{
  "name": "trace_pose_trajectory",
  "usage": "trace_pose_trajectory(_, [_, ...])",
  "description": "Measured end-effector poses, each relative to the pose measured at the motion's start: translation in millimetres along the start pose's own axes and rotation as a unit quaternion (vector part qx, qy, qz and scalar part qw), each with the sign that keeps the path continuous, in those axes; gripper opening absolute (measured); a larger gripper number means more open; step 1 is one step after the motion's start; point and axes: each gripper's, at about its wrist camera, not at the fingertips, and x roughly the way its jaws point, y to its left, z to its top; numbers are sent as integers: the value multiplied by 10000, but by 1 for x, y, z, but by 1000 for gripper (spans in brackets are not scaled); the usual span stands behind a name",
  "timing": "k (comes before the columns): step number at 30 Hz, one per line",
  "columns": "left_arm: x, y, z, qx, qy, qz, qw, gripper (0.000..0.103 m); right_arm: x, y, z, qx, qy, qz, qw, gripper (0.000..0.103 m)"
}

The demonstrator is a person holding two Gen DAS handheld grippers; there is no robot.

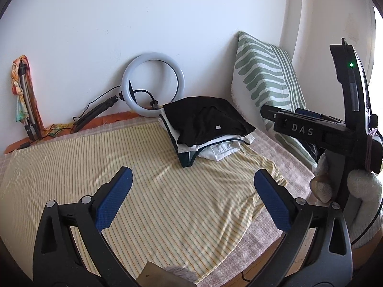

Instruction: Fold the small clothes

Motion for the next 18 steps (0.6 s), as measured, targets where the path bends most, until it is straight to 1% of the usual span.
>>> trace_pose_trajectory(4, [8,-2,-7,135,79,58,9999,103,13,1,-9,86,50,-34,9999,84])
trace_pose_trajectory(10, [18,-3,-18,211,135,132,9996,103,30,-5,-21,356,191,78,9992,84])
trace_pose_trajectory(18, [25,-8,-25,339,237,158,9990,103,42,-8,-34,329,304,-29,9990,84])
